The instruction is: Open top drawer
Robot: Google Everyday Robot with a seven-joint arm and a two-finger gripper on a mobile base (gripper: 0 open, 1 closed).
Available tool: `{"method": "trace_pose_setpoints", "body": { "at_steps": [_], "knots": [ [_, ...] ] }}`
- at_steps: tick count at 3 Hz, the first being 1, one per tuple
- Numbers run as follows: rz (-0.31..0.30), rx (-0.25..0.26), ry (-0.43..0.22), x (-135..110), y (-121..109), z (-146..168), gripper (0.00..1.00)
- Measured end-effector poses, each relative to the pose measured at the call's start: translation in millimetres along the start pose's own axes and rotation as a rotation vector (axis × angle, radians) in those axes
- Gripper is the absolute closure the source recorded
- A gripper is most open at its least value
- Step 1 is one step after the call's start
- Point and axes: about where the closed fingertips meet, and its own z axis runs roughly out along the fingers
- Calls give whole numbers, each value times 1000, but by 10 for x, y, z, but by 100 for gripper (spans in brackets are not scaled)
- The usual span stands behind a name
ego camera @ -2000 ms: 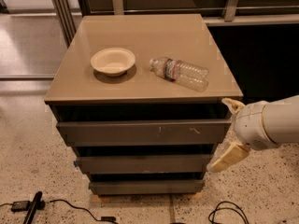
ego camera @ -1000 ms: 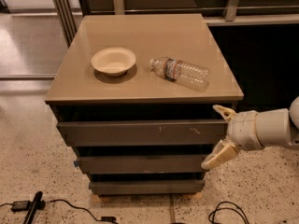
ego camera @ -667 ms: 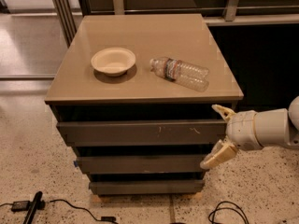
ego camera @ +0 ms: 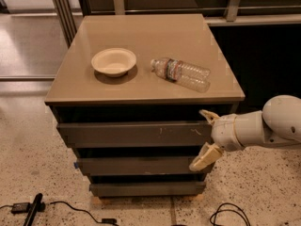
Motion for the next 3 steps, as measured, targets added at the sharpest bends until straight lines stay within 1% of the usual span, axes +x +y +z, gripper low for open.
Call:
{"method": "trace_pose_setpoints", "body": {
  "at_steps": [1,2,3],
  "knots": [
    [-3,-3,1,65,-46,169,0],
    [1,-19,-26,242,-225,585,0],
    [2,-20,-27,220,-231,564,0]
  ]
}}
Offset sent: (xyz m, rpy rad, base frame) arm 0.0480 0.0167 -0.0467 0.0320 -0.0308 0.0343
